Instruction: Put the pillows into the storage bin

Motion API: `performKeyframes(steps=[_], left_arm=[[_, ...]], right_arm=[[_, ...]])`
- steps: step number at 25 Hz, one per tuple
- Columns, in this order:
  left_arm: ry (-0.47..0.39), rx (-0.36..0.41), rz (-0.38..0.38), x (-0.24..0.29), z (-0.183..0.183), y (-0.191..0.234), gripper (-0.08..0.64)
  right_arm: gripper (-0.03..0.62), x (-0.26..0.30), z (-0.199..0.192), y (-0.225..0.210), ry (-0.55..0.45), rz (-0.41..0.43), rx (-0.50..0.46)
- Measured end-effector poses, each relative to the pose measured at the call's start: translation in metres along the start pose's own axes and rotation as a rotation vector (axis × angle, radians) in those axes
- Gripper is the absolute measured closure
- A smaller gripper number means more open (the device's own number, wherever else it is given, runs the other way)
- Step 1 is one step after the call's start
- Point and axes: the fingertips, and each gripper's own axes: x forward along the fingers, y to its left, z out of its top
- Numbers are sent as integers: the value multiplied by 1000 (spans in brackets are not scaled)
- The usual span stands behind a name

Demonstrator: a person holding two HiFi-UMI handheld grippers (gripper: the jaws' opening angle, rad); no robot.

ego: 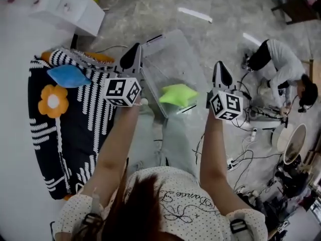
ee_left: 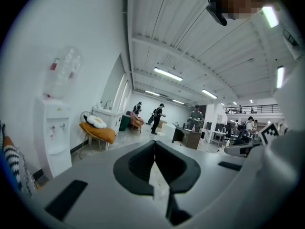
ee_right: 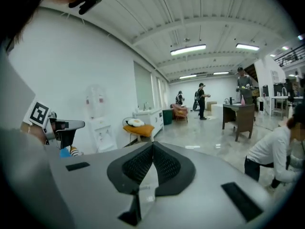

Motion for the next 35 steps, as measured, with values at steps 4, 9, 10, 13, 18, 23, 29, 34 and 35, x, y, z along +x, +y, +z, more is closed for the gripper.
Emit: performKeyframes(steps=[4, 9, 10, 13, 18, 23, 29, 34, 35], left_arm=[[-93, 80, -12, 6, 70, -10, 555], [-171, 101, -1, -7, 131, -28, 555], [-186, 105, 4, -10, 140, -33, 555], [-225, 116, 18, -19, 163, -50, 555], [-298, 153, 97, -54, 198, -61, 555], [-347, 191, 251, -124, 216, -50, 555], [-369, 197, 465, -231, 216, 2, 555], [-379, 195, 641, -343, 208, 54, 555], [-381, 190, 673, -365, 207, 64, 555]], right_arm=[[581, -14, 85, -4, -145, -12, -39], [581, -33, 169, 2, -280, 28, -73], [581, -37, 184, 2, -307, 38, -78], [581, -50, 223, 7, -373, 85, -82], [581, -51, 263, 53, -414, 281, -124], [581, -44, 275, 127, -413, 528, -151], [581, -38, 265, 243, -396, 737, -177], [581, -51, 250, 346, -381, 853, -220], [581, -55, 247, 368, -378, 879, -226]])
